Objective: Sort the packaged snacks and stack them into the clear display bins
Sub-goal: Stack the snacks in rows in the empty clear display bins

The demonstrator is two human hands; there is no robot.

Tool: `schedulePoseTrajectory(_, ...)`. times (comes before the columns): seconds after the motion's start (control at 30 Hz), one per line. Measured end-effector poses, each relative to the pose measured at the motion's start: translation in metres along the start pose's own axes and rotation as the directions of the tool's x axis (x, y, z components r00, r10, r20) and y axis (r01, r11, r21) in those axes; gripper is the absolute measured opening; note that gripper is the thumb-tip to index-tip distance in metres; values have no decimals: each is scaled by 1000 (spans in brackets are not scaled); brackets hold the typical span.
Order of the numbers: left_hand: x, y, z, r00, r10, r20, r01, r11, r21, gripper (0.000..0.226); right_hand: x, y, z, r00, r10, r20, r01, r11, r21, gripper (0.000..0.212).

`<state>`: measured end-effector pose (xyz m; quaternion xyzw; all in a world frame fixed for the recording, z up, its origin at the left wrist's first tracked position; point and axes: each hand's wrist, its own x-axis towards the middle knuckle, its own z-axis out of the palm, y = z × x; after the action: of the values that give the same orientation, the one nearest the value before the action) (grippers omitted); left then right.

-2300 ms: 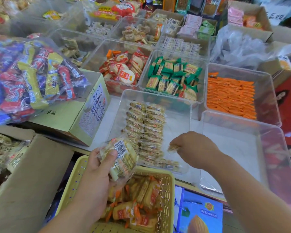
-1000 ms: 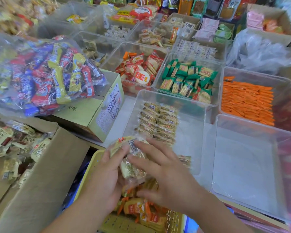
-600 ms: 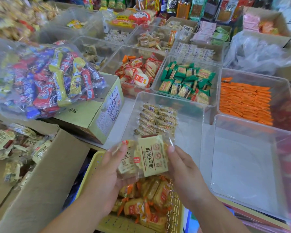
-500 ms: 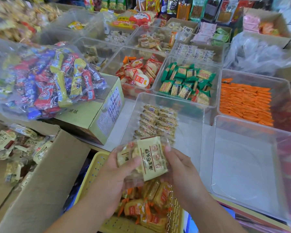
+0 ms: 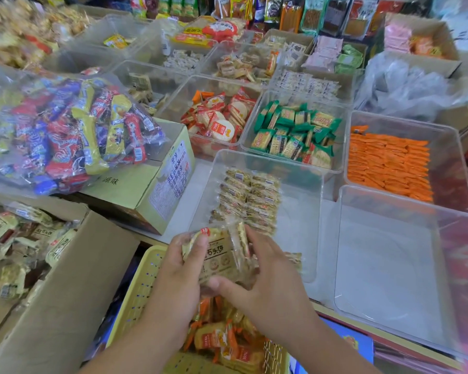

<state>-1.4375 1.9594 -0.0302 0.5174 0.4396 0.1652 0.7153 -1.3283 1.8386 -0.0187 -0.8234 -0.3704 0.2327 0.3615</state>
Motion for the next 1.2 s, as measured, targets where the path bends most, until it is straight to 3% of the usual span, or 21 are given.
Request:
schedulePoseTrajectory(0.03, 1, -1, 1, 1000, 16, 8, -16, 999, 30, 63, 2, 0, -1, 1000, 15, 5, -16, 999, 41, 92)
schedulePoseTrajectory(0.13, 8, -4, 1, 998, 44, 33, -46, 995, 91, 36, 12, 12, -11, 998, 60, 33, -65, 980, 190, 34)
schedulePoseTrajectory(0.2, 14, -6, -1, 1000, 29, 6, -29, 996, 86, 12, 25, 29, -27, 998, 64, -18, -61, 989, 138, 17)
schedulePoseTrajectory(0.27, 20, -8, -5, 1000, 1, -30, 1, 997, 72, 11, 40, 52, -47, 997, 9, -72, -12, 999, -42, 32)
schedulePoseTrajectory(0.37, 24, -12, -9, 998, -25, -59, 27, 999, 34, 16, 64, 79, -71, 999, 21, -26, -30, 930, -365, 38)
schedulePoseTrajectory(0.43, 26, -14, -11, 997, -34, -67, 35, 999, 9, 16, 77, 93, -78, 996, 65, 54, -16, 772, -635, 41)
schedulePoseTrajectory(0.5, 27, -15, -12, 996, -46, -73, 46, 999, -6, 17, 88, 100, -75, 985, 76, 155, 87, 558, -825, 44)
schedulePoseTrajectory(0.6, 28, -15, -13, 995, -59, -76, 58, 998, -23, 15, 99, 104, -60, 954, 114, 277, 209, 409, -888, 37)
schedulePoseTrajectory(0.8, 31, -14, -18, 993, -81, -83, 78, 996, -45, 25, 111, 122, -27, 885, 322, 336, 169, 450, -877, 8)
schedulePoseTrajectory(0.97, 32, -16, -25, 989, -117, -85, 104, 983, -152, 20, 120, 129, -17, 775, 456, 438, 143, 548, -824, 8)
schedulePoseTrajectory(1.1, 29, -12, -27, 986, -168, 4, 162, 947, -279, 54, 124, 135, -5, 726, 508, 464, 139, 552, -822, 12)
schedulePoseTrajectory(1.2, 26, -7, -27, 979, -193, 64, 203, 925, -320, 41, 125, 139, 2, 702, 523, 484, 135, 570, -811, 18)
